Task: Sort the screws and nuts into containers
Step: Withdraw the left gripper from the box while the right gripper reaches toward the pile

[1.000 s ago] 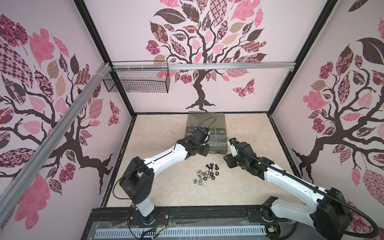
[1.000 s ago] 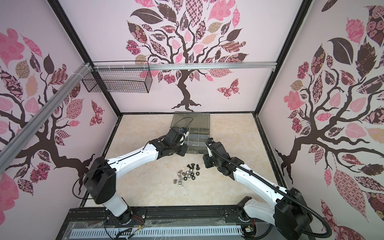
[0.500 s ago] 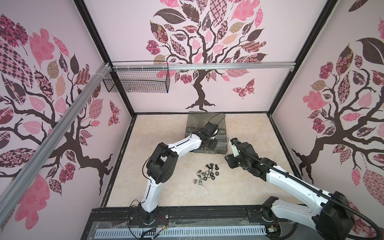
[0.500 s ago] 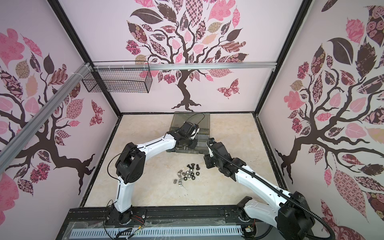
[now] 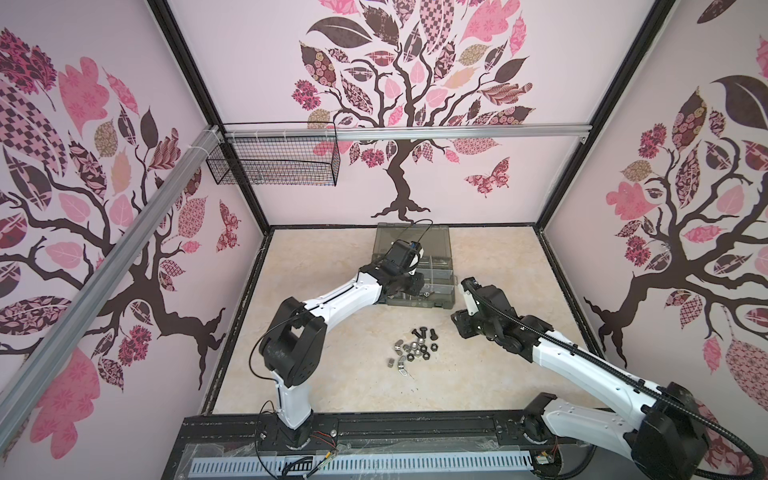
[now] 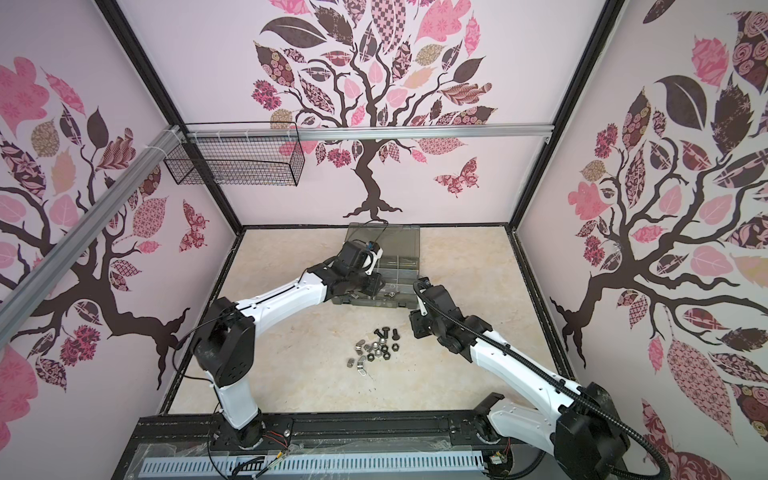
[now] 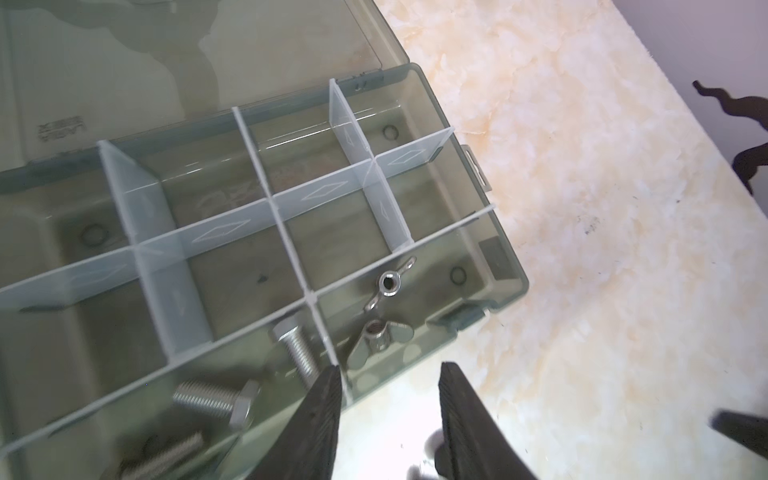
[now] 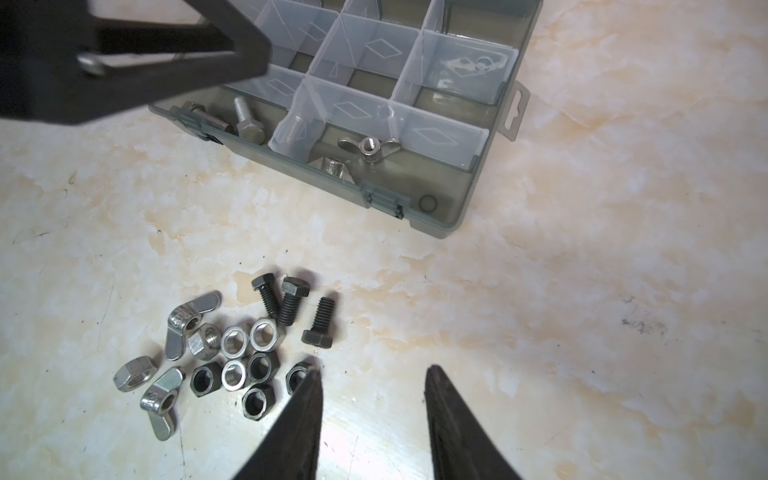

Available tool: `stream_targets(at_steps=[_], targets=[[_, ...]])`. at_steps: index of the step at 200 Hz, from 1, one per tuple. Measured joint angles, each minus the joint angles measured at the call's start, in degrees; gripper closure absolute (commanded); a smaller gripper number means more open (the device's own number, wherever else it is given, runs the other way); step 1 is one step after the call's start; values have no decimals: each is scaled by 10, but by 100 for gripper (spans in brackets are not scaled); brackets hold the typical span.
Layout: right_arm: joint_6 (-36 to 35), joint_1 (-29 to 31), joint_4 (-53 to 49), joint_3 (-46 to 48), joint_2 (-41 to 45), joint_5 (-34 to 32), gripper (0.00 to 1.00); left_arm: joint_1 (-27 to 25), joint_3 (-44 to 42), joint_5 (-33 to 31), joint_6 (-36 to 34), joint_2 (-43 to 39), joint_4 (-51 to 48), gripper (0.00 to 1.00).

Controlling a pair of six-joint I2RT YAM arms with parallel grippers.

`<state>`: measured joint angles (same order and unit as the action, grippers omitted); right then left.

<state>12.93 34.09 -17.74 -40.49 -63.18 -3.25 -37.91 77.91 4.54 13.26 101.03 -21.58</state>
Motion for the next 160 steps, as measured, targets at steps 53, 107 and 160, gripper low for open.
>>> stream_targets(at_steps=[53, 107, 160], targets=[[-25, 5, 5, -16, -70, 40, 57, 5, -169, -7, 18, -204, 21, 56], [-38, 85, 13, -95, -179, 46, 58, 12, -303, -32, 36, -357, -5, 54], [-41, 148, 9, -173, -273, 50, 58, 13, -373, -56, 67, -458, -28, 54]])
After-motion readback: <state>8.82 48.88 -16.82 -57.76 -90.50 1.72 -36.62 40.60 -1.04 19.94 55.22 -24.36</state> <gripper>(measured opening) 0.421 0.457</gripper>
